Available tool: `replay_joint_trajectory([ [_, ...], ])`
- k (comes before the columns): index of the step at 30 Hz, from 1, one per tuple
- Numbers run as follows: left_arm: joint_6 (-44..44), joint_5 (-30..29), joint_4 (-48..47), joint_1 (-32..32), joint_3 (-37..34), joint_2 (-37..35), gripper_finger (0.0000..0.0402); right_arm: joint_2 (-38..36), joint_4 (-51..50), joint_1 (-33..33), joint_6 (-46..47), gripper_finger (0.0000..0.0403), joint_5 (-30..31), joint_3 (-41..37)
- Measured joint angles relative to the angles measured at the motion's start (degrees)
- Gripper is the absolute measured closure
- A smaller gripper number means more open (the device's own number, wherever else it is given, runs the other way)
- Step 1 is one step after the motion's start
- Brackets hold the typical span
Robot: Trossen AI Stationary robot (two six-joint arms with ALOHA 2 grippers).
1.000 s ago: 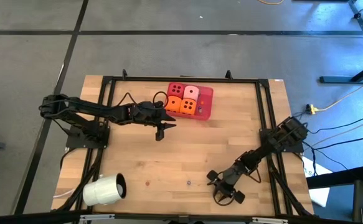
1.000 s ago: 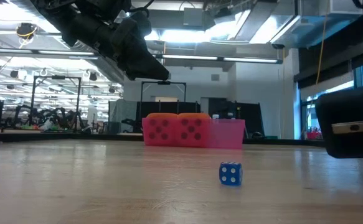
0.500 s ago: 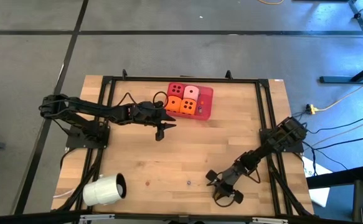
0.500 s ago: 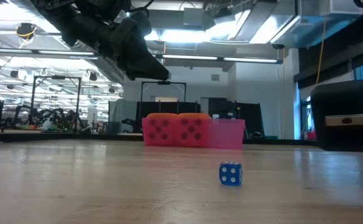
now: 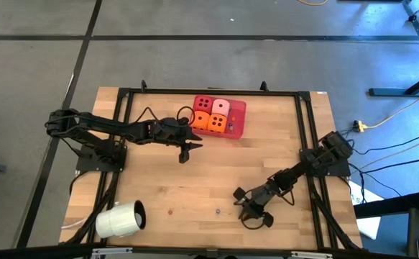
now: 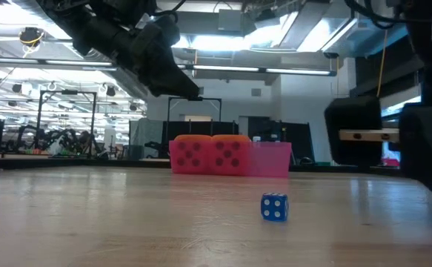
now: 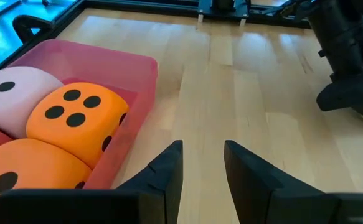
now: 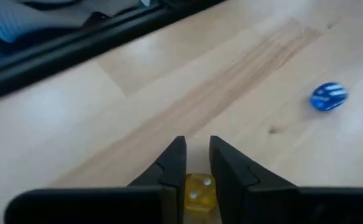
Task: Pick & Place Dice
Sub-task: Put the small yellow dice into the red container
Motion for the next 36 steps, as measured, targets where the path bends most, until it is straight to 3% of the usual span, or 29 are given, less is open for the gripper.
replay_joint_trajectory([
  [6, 0.0, 0.0, -0.6, 0.1, 0.0, 0.0, 0.0290, -0.1, -0.4, -1.9, -5.2, 0.0326, 1.3, 0.0],
  [12, 0.0, 0.0, -0.9, 0.1, 0.0, 0.0, 0.0289, -0.2, -0.5, -4.1, -7.5, 0.0351, 1.3, 0.1],
  [21, 0.0, 0.0, -0.8, 0.1, 0.0, 0.0, 0.0288, -0.2, -0.6, -6.3, -11.0, 0.0331, 0.8, 0.1],
  [24, 0.0, 0.0, -0.8, 0.1, 0.0, 0.0, 0.0286, -0.2, -0.6, -7.3, -13.0, 0.0340, 0.4, 0.1],
  [30, 0.0, 0.0, -1.3, 0.1, 0.0, 0.0, 0.0288, -0.2, -0.6, -8.6, -8.1, 0.0351, -0.5, 0.1],
  [36, 1.3, 0.0, -1.7, 0.1, 0.0, 0.0, 0.0286, -0.2, -0.6, -7.5, -6.0, 0.0305, 0.6, 0.1],
])
